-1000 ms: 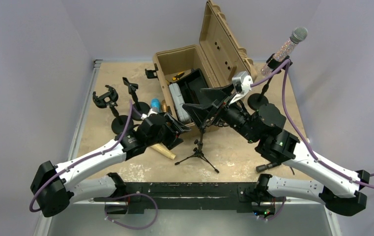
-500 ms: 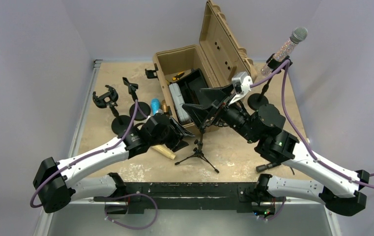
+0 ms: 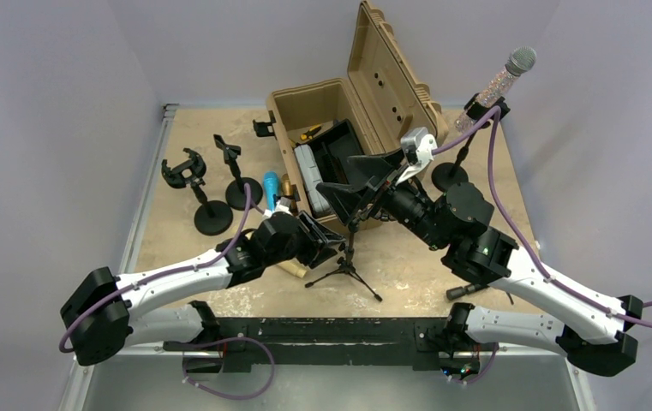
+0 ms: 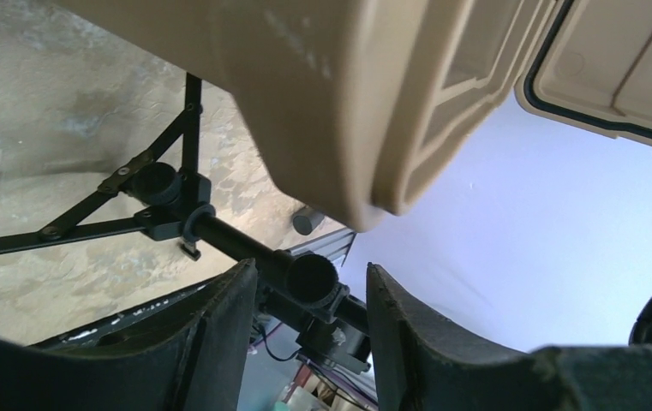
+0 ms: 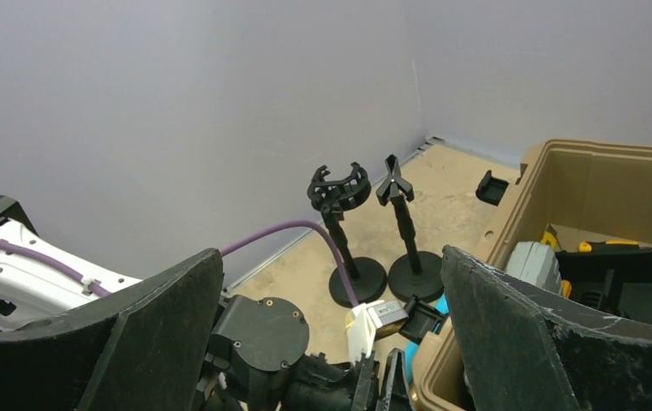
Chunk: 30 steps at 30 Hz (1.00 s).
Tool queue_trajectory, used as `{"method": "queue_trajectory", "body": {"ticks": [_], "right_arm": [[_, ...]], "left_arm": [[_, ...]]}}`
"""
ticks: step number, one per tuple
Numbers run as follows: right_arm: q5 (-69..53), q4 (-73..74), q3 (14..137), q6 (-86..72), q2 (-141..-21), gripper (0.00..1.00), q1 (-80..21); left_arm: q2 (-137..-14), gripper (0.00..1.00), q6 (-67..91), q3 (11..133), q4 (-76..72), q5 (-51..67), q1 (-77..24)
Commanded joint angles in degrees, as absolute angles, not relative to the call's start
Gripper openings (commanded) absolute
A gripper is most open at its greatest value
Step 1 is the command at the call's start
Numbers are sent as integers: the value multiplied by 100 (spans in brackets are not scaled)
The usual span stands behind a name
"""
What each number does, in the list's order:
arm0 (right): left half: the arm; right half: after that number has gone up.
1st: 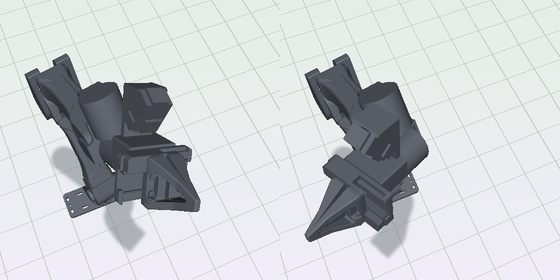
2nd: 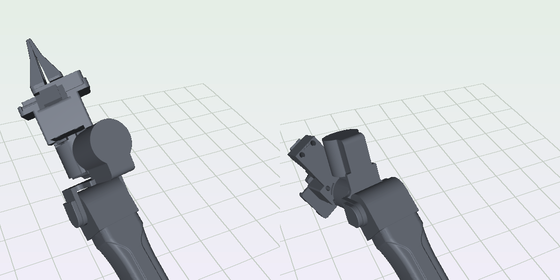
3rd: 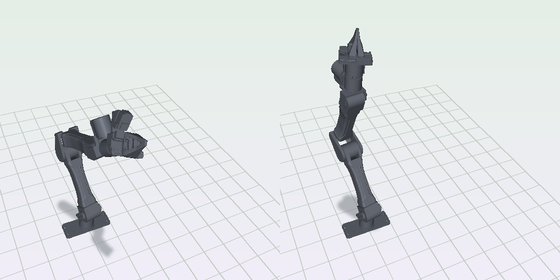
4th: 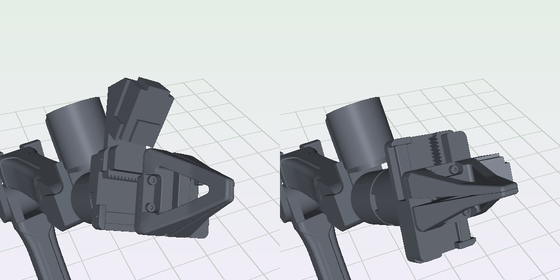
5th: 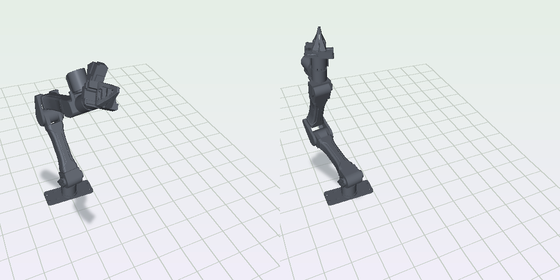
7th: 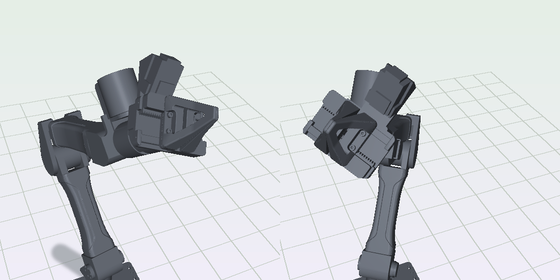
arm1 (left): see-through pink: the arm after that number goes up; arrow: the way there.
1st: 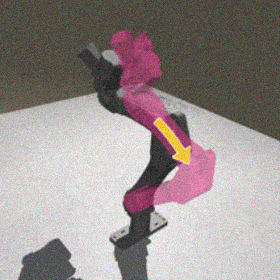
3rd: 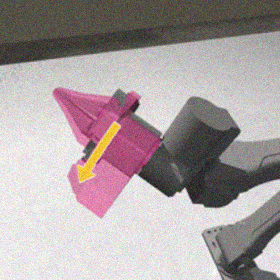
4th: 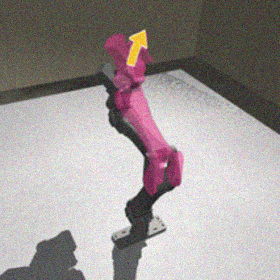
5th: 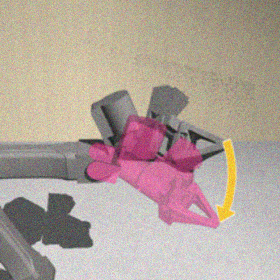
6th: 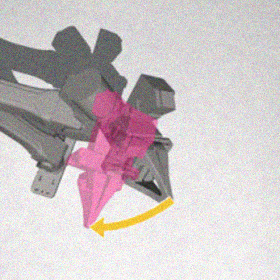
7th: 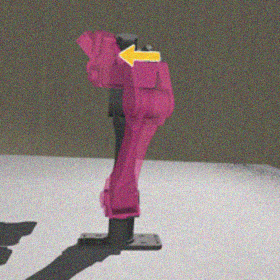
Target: Remove the microphone from the stand
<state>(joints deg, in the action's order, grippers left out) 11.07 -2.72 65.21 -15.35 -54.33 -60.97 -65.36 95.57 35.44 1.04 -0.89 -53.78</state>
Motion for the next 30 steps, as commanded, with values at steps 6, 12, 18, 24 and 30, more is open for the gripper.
{"method": "queue_trajectory", "body": {"ticks": [6, 12, 18, 24, 30], "right_arm": [[1228, -601, 6444, -1507, -5326, 97, -6089], [1213, -623, 6399, -1532, -5309, 97, -6083], [1219, -615, 6377, -1538, -5233, 97, -6082], [1242, -591, 6346, -1564, -5153, 97, -6086], [1247, -633, 6277, -1557, -5083, 97, -6083]], "left_arm": [[-6737, 38, 10246, 3501, -357, -261, -5550], [-6757, 33, 10328, 3612, -215, -307, -5585], [-6794, 16, 10377, 3677, 159, -327, -5581], [-6890, 0, 10167, 4505, 2008, -285, -5568], [-7642, 0, 9995, 6159, 4812, 476, -5480]]}}
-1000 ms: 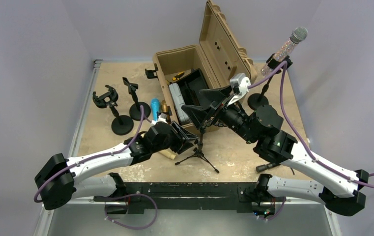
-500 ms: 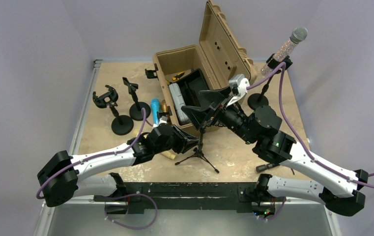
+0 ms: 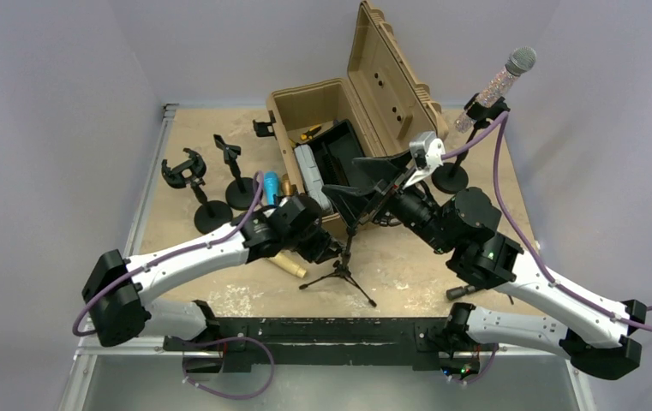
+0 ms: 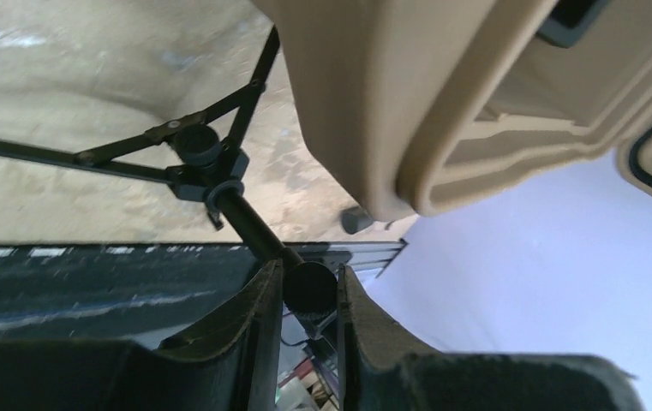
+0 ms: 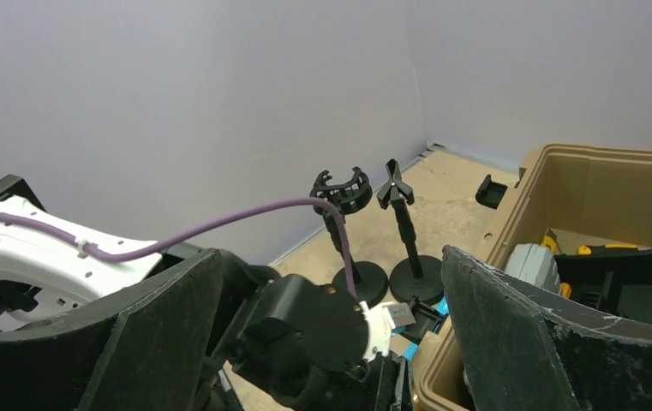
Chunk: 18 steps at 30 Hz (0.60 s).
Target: Remove the microphone from the stand
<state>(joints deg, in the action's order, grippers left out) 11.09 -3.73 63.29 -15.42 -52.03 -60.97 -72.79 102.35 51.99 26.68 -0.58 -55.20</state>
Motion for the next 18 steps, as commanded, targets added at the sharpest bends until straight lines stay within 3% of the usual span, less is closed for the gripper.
{"method": "queue_trajectory", "body": {"ticks": [1, 8, 12, 16, 18], "right_arm": [[1240, -657, 6249, -1556, -5071, 97, -6082], [1283, -838, 6142, -1536, -4919, 97, -6086], [1246, -926, 6105, -1551, -4852, 97, -6082], [1278, -855, 6088, -1538, -4885, 97, -6086], [1285, -815, 6092, -1539, -4895, 97, -6083]], "left_arm": [[-7787, 0, 9952, 6455, 5175, 540, -5467], [-8390, 0, 9780, 7261, 6320, 703, -5184], [-8407, 2, 9770, 7283, 6104, 613, -5164], [-8201, 52, 9654, 7055, 5681, 438, -5134], [-7864, 63, 9493, 6714, 5191, 233, -5092]]}}
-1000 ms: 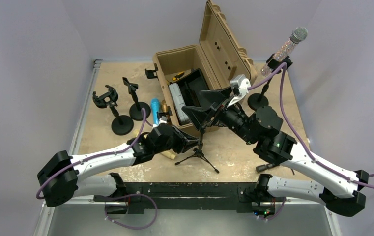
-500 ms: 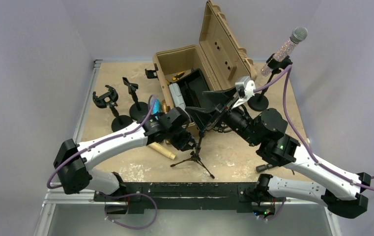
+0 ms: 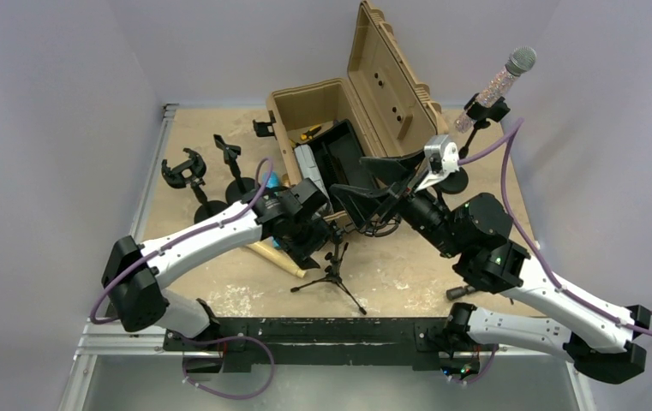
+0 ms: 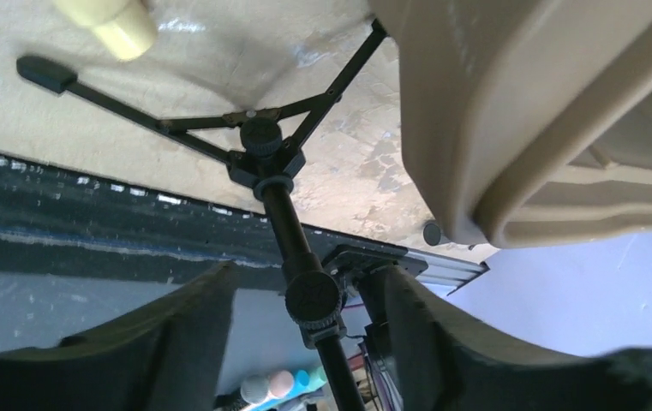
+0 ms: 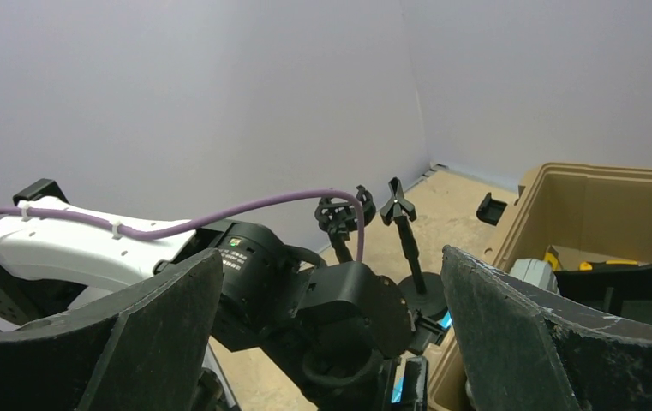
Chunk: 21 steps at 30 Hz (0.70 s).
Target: Remove the microphone from the stand
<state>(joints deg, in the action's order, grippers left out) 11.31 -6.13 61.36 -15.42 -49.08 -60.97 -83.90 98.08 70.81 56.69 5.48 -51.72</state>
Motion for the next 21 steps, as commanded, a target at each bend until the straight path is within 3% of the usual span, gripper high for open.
{"method": "queue_trajectory", "body": {"ticks": [1, 5, 13, 21], "right_arm": [[1304, -802, 6090, -1538, -4895, 97, -6082], [1312, -841, 6031, -1568, -4892, 97, -6082], [1077, -948, 6029, -1626, -5225, 97, -6082], [1008, -1081, 6043, -1730, -5335, 97, -6082]], "left_arm": [[-7624, 67, 9435, 6488, 4881, 127, -5072], [-6656, 81, 9119, 4937, 2704, 63, -4930], [-5710, 79, 8847, 2947, 9, -126, -4843], [-6029, 79, 8876, 2365, -1867, -142, -4970]]}}
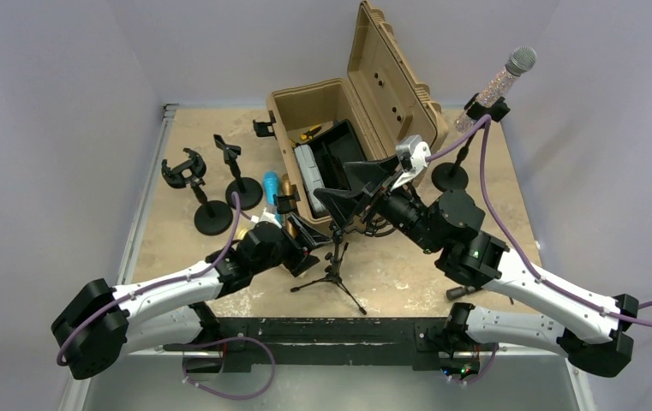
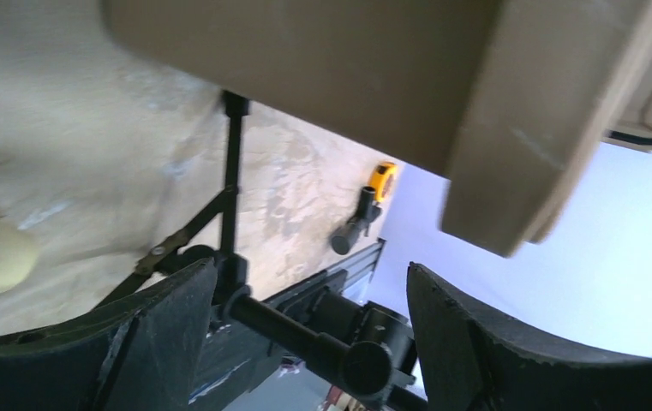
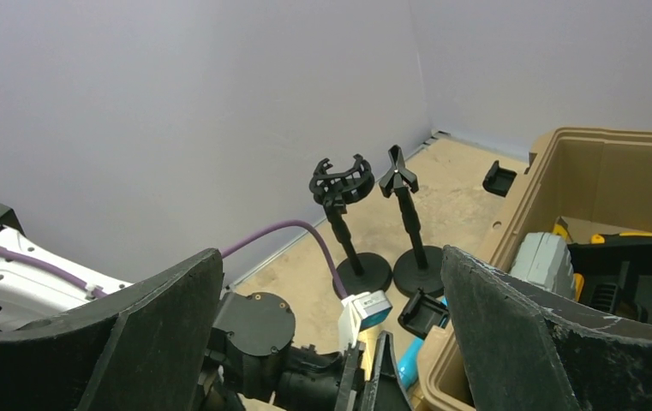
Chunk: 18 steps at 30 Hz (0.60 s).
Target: Remove the microphone from the stand
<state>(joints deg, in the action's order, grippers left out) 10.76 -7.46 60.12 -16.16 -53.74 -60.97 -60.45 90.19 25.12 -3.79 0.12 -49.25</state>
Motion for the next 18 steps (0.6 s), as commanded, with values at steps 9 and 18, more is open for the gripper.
{"method": "queue_trajectory", "body": {"ticks": [9, 18], "right_arm": [[1035, -1019, 6053, -1735, -5349, 97, -6082], [1003, -1049, 6044, -1679, -5391, 97, -6082]], "left_arm": [[-6020, 68, 9445, 1743, -2902, -516, -5545], [-5922, 50, 9506, 1824, -2595, -665, -5731]]}}
